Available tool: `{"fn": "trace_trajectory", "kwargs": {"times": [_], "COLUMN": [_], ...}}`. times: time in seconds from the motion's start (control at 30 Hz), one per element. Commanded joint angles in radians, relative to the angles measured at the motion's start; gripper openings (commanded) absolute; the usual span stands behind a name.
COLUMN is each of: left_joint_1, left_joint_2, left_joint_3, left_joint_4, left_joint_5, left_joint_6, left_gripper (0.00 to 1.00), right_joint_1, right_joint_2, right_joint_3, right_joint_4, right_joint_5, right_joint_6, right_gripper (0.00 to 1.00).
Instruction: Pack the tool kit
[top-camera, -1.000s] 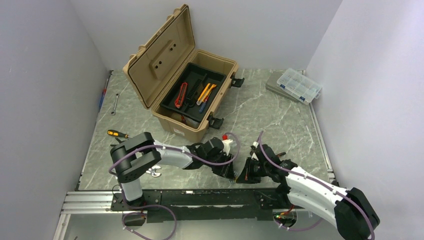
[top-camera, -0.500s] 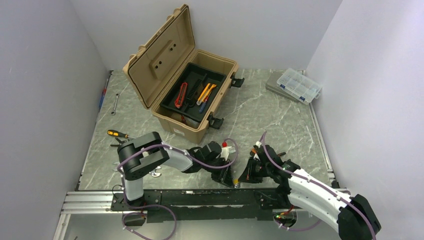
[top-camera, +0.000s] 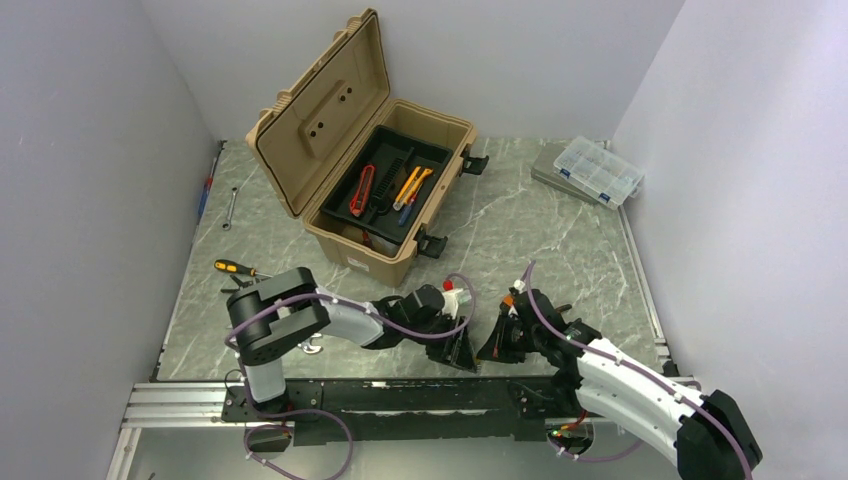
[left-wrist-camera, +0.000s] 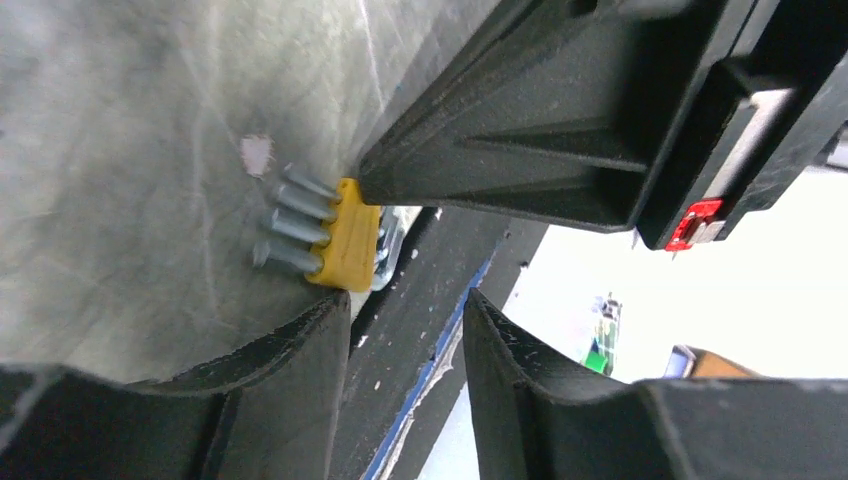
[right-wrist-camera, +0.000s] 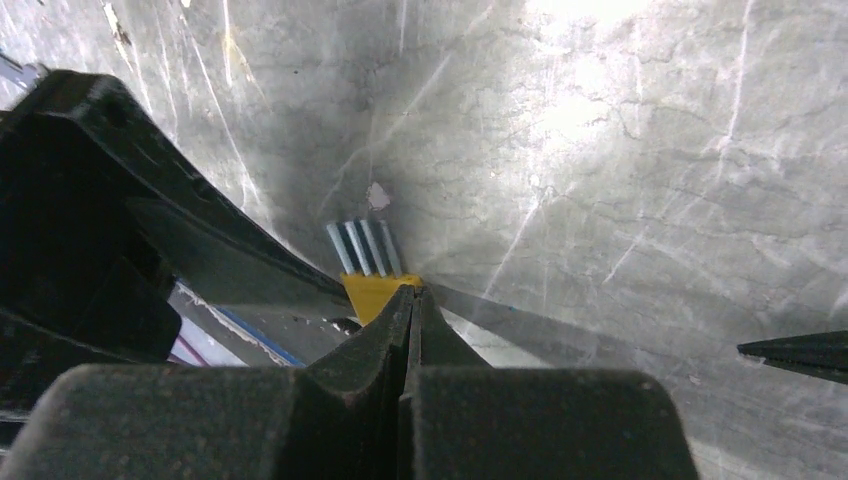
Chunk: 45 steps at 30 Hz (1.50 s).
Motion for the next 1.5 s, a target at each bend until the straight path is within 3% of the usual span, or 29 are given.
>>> {"fn": "trace_trajectory", "kwargs": {"times": [0.0,0.17,0.47,0.6,0.8,1.07,1.47], "left_joint_1": [0.008,-0.007,-0.035,-0.044,-0.039,-0.035,-0.023], "left_joint_2": [-0.079,-0.136,-0.071,-0.027,-0.006,-0.030,-0.045], "left_joint_3": [0.007,0.033,0.117,0.122,0.109,0.061,0.014], "left_joint_4": [-0.033,-0.197,-0.315,-0.267,-0.182,-0.052,0.099], "left_joint_5": [-0.210,-0.328,-0.303,-0.249,-0.215,-0.240,-0.160], "left_joint_6": [0.056,0.082,0.063,0.032,0.029,0.031,-0.019], "left_gripper": [0.51,0.56,0.53,0.44,0.40,0.29,0.02], "right_joint_1": [0.005,0.004,0.004,0.004,0.004,0.006,0.005], "right_joint_2": [0.006,-0.046,-0.015,-0.006,-0.004,-0.018,-0.025], "right_joint_3": [0.027,0.080,0.051,0.031,0.004,-0.008,-0.007], "right_joint_4": [-0.073,-0.172,-0.123,-0.091,-0.064,-0.061,-0.075], "right_joint_5": [0.040,0.105,0.070,0.048,0.028,0.021,0.030], "right_joint_6": [-0.022,-0.045,-0.029,-0.017,-0.005,0.003,0.005], "right_gripper": [0.00,0.00,0.00,0.00,0.00,0.00,0.00]}}
